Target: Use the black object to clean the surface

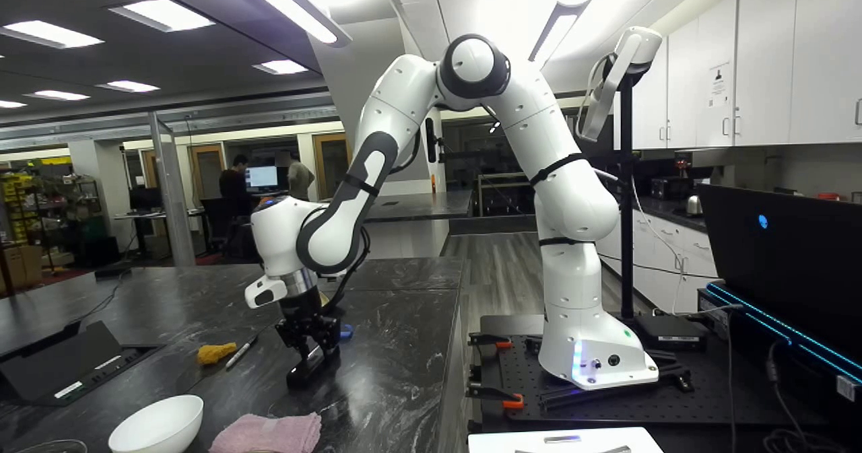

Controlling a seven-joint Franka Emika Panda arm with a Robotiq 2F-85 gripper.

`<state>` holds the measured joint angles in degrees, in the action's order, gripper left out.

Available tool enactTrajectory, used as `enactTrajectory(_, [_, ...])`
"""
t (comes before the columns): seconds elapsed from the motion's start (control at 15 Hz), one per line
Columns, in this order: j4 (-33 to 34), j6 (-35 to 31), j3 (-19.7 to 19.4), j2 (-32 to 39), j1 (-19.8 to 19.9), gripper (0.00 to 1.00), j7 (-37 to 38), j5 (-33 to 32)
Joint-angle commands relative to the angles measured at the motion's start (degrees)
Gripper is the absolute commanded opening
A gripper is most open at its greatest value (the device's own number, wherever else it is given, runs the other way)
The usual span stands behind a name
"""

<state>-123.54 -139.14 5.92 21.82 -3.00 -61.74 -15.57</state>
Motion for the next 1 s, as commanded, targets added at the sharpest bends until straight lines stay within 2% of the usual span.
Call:
enactTrajectory(0.0, [-0.3,-0.2,-0.1,-0.4,-0.3,0.29,2.0,-1.6])
enactTrajectory(0.6, [-3.5,0.2,3.7,-6.5,-0.4,0.29,-3.4,-0.5])
enactTrajectory(0.93, [-4.1,-0.1,2.7,-5.5,-0.3,0.29,-4.5,-1.2])
